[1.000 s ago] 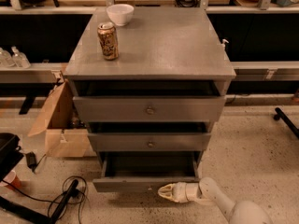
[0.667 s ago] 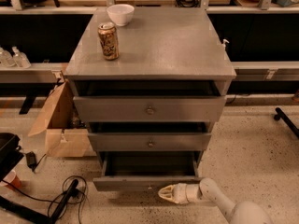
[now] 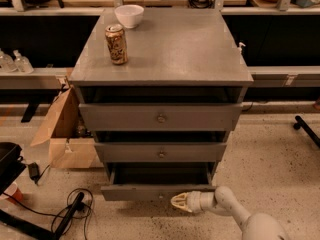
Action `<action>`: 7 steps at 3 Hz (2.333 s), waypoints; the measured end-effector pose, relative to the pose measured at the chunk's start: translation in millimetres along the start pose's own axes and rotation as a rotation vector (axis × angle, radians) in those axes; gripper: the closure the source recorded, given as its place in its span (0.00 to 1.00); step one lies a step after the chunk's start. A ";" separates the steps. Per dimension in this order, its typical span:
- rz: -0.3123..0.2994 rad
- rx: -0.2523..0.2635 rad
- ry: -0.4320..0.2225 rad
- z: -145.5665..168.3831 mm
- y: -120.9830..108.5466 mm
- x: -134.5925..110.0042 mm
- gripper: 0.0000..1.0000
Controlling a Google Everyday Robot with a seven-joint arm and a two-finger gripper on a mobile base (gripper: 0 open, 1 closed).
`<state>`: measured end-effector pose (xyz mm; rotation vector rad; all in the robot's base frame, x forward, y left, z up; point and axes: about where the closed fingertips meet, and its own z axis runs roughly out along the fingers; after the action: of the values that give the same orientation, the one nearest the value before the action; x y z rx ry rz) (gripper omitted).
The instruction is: Close bottom drawer
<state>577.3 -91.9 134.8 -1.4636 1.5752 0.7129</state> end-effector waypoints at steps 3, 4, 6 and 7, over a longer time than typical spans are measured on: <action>-0.016 0.040 0.000 -5.7 -45.9 -5.0 1.00; -0.016 0.040 0.000 -6.3 -42.7 -5.1 1.00; -0.025 0.060 0.001 -9.5 -63.9 -8.3 1.00; -0.034 0.081 0.001 -12.3 -88.9 -11.7 1.00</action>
Offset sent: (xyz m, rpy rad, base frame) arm 0.3231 -0.0814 0.0717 -0.0084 -0.2173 -0.1761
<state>661.3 -110.3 163.1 -1.4282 1.5588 0.6213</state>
